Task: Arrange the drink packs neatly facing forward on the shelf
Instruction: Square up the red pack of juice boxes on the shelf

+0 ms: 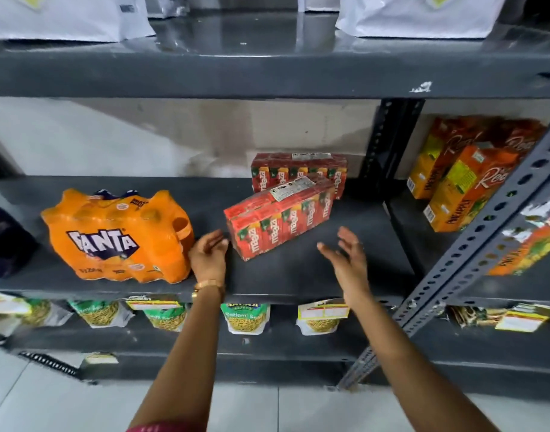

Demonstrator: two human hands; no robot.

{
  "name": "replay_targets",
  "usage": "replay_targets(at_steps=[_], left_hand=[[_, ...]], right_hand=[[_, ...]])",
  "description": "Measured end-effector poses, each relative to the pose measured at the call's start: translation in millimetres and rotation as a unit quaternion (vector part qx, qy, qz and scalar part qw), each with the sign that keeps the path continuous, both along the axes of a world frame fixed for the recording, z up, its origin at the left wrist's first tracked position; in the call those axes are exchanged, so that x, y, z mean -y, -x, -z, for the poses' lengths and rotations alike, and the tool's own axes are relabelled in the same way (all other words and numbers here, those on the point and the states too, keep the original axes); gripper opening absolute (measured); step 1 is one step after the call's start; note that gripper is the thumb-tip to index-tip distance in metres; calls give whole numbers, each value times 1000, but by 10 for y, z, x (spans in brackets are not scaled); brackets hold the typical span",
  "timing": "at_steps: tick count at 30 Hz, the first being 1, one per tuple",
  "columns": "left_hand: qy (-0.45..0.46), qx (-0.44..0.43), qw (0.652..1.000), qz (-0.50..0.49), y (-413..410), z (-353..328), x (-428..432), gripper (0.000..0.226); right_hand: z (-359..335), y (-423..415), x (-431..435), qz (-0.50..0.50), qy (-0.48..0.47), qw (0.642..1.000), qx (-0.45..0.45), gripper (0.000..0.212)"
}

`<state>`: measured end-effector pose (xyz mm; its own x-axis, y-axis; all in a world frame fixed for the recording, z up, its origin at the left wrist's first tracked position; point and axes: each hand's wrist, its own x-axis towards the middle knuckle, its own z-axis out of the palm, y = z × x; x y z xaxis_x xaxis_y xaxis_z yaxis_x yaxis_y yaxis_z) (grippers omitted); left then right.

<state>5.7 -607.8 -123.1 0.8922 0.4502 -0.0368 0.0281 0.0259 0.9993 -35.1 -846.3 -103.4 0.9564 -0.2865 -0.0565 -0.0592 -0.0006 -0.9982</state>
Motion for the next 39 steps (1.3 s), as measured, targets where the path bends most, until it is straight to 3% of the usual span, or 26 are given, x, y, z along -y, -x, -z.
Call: replay_targets(at_steps=[3,6,9,14,19,23,29,39], left_hand=[[-104,31,991,-75,142,-54,290,29],[-96,59,994,-12,305,-70,429,64],[-158,47,985,51,252,-1,351,78],[-258,15,964,60,168,60,373,69],[-268,13,959,87,185,61,328,58],[-288,22,952,103,308,61,306,52],[-296,46,950,91,635,85,309,49],[-322,49,942,77,693,83,294,43]], right_hand=[[-150,-492,111,-36,28,998,-47,81],[-217,-947,174,-68,26,995,-72,61],[-153,-1170,164,-79,16,993,-90,40],[-127,-930,177,-88,49,993,-60,44],[71,-361,347,-59,99,993,-17,23],[180,125,407,-37,157,987,6,39],[285,375,447,20,229,973,22,41],[321,407,522,21,202,978,39,44]])
